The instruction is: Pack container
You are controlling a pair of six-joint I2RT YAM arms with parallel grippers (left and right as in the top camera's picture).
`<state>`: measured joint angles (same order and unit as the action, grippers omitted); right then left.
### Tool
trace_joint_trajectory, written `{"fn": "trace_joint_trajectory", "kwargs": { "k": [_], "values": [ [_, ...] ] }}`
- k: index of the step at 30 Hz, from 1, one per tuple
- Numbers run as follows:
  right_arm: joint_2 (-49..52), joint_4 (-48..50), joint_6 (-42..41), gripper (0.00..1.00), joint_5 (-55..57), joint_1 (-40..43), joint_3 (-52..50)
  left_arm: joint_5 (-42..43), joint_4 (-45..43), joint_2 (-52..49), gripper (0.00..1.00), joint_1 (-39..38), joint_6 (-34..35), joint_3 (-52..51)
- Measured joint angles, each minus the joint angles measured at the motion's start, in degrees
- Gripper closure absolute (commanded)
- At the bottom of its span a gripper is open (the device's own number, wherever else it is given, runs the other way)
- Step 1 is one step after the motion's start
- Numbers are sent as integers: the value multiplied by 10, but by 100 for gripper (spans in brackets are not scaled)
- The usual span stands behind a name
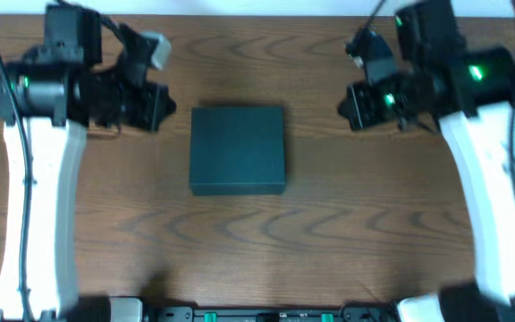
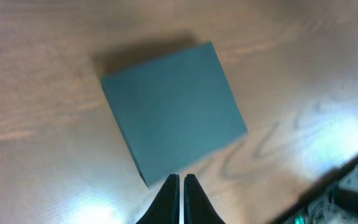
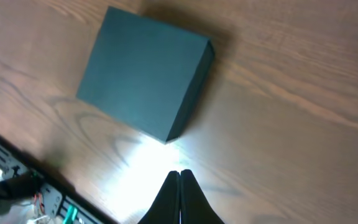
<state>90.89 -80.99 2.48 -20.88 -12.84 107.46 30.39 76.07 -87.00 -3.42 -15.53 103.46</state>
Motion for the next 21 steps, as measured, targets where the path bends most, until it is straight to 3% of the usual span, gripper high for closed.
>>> {"fn": "trace_joint_trajectory", "kwargs": {
  "k": [6, 11, 12, 13, 14, 15, 21],
  "values": [
    [-181, 99, -1, 98, 0, 0, -233, -32, -5, 141, 94, -30, 0, -116],
    [-353, 118, -36, 98, -5, 0, -429, -36, -6, 302, 94, -30, 0, -243],
    [-377, 116, -40, 98, -7, 0, -451, -36, -5, 323, 78, -30, 1, -260],
    [-410, 113, -47, 80, -10, 0, -478, -36, -7, 351, 4, -30, 1, -283],
    [-441, 107, -58, 35, -14, 0, -500, -37, -6, 377, 5, -30, 5, -301],
    [-468, 102, -68, 1, -16, 0, -517, -36, -6, 401, 5, -30, 11, -315],
    [-567, 78, -143, 1, -23, 0, -546, -36, 16, 466, 5, -30, 63, -336]
  ]
}}
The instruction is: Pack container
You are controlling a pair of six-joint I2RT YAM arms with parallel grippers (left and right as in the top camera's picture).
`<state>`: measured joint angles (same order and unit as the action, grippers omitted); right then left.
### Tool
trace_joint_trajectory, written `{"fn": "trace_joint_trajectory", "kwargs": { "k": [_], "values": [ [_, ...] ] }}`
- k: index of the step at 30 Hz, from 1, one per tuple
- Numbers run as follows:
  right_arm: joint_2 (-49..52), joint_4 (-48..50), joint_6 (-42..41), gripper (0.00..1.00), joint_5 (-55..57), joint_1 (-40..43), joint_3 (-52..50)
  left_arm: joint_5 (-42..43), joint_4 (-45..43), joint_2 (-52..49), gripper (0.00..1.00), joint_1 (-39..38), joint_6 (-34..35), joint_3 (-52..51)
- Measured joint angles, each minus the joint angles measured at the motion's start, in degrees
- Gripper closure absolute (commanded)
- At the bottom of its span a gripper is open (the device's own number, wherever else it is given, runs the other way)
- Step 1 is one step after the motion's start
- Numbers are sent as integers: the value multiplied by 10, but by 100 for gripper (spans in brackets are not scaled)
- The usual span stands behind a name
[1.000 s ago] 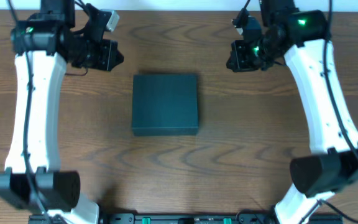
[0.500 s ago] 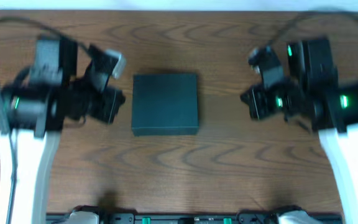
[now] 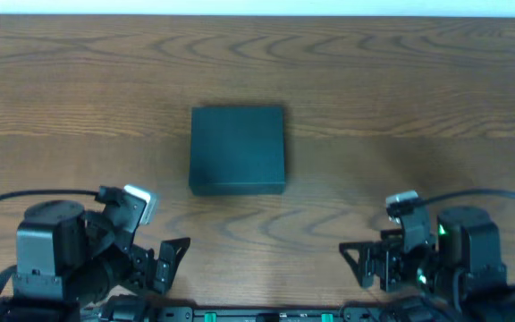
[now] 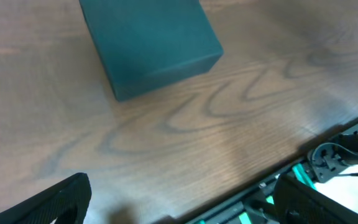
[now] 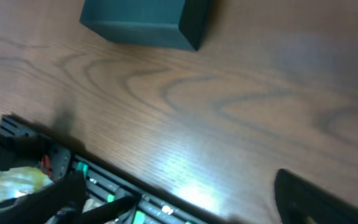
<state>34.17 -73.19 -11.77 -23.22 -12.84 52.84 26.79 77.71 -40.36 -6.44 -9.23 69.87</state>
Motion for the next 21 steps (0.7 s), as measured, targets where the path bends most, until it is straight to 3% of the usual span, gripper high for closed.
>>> {"fn": "trace_joint_trajectory", "kwargs": {
  "k": [21],
  "values": [
    [-14, -21, -42, 1, -3, 0, -1, 0, 18, 4, 5, -3, 35, 0]
  ]
}}
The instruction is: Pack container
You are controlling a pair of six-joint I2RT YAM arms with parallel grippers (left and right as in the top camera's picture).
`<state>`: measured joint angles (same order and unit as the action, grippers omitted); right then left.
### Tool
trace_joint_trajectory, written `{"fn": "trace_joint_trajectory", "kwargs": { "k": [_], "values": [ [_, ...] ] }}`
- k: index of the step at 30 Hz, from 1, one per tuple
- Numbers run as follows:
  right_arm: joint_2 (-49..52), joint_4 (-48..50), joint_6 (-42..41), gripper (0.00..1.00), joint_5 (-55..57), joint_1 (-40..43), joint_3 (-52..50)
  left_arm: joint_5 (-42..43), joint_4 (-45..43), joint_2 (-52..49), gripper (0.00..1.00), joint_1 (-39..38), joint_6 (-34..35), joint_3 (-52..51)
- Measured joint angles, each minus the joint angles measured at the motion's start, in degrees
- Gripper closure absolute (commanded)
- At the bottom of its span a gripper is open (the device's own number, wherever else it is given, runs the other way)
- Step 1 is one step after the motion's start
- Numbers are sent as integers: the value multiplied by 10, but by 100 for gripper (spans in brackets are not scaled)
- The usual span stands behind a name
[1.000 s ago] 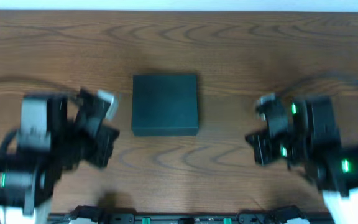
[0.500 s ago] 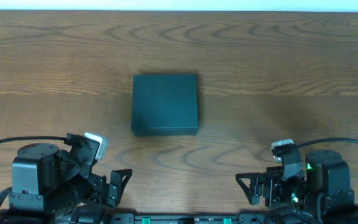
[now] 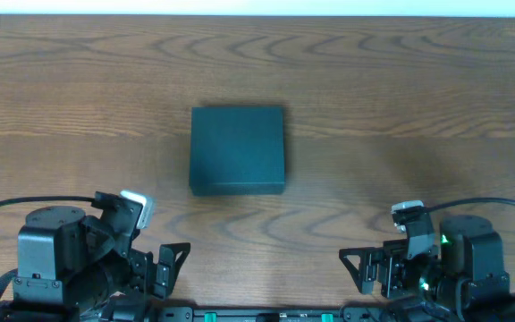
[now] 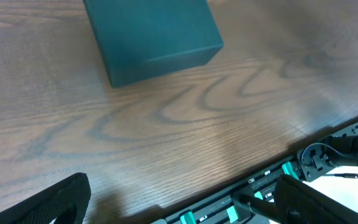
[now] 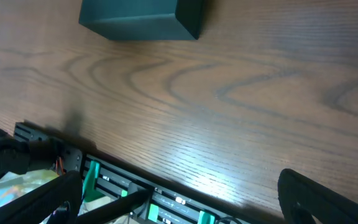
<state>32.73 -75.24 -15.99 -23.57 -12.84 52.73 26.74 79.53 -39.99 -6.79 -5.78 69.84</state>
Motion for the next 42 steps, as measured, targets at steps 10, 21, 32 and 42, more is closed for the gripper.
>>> {"fn": "trace_joint_trajectory", "kwargs": {
  "k": [10, 21, 32, 42],
  "values": [
    [0, 0, -1, 1, 0, 0, 0, -58, -44, 89, 5, 13, -28, -9],
    [0, 0, -2, 1, 0, 0, -3, -153, -214, 286, 5, 92, -33, -262],
    [0, 0, -2, 1, 0, 0, -4, -152, -336, 384, 5, 103, 31, -477],
    [0, 0, -2, 1, 0, 0, -4, -116, -451, 392, 5, 103, 60, -583]
  ]
}}
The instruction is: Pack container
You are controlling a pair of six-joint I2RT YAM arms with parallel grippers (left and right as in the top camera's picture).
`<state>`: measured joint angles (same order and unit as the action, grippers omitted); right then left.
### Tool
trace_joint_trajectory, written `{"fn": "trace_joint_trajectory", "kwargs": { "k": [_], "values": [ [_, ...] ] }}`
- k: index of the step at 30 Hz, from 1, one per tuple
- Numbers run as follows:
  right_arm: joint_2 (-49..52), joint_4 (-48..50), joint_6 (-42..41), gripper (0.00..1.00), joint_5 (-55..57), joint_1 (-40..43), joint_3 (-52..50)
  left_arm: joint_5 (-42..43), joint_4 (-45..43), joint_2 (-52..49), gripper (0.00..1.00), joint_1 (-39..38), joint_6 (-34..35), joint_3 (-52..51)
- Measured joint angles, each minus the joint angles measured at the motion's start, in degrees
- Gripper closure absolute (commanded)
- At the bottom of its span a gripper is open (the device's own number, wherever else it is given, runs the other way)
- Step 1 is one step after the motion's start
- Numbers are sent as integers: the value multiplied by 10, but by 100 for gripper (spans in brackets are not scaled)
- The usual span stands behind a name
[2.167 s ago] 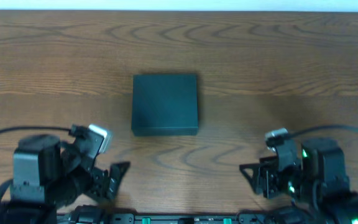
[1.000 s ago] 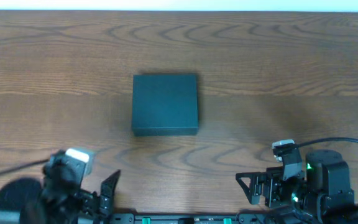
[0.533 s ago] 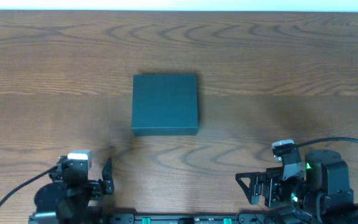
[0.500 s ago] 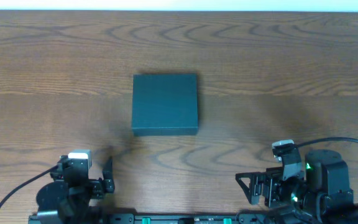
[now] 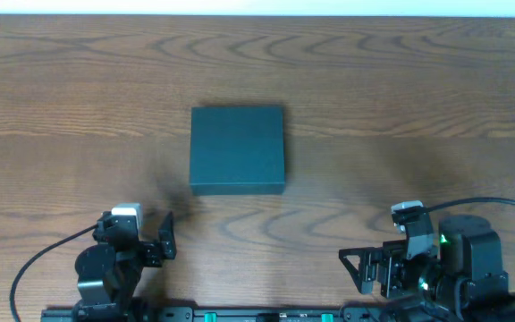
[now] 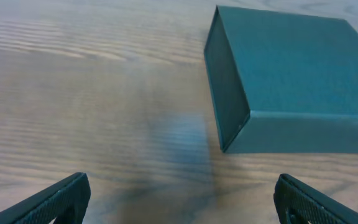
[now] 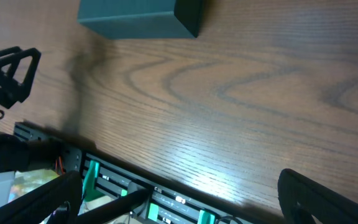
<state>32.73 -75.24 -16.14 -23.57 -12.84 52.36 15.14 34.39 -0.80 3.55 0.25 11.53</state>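
Note:
A closed dark teal box [image 5: 238,149] lies flat on the middle of the wooden table. At the near left edge my left gripper [image 5: 143,240] is open and empty, facing the box. In the left wrist view the box [image 6: 291,81] lies ahead to the right, and the gripper [image 6: 182,202] shows only its finger tips in the bottom corners. My right gripper [image 5: 358,271] is open and empty at the near right edge. In the right wrist view the box [image 7: 142,15] is far off at the top, with the gripper [image 7: 182,202] over the table's edge.
A black rail with green clips [image 7: 148,199] runs along the table's near edge [image 5: 257,309]. My left gripper's finger [image 7: 8,71] shows at the left of the right wrist view. Bare wood [image 5: 401,107] surrounds the box on all sides.
My left arm has drawn in smaller at the near left edge, and its gripper has turned from looking across the table's edge to looking low along the table at the box. The right arm has not moved.
Both grippers were shut at the far side of the table, one on each side of the box. Then both were open and low at the near edge, and stayed there. Now the left one has turned to face the box.

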Motion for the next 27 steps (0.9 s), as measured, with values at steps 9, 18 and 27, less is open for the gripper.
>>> {"fn": "trace_joint_trajectory", "kwargs": {
  "k": [9, 18, 27],
  "values": [
    [0, 0, 0, 1, 0, 0, 0, 27, -42, 1, 5, 0, 10, -23],
    [0, 0, 0, 1, 0, 0, 0, 29, -42, 1, 5, 0, 12, -23],
    [0, 0, 0, 1, 0, 0, 0, 29, -42, 1, 5, 0, 13, -23]
  ]
}}
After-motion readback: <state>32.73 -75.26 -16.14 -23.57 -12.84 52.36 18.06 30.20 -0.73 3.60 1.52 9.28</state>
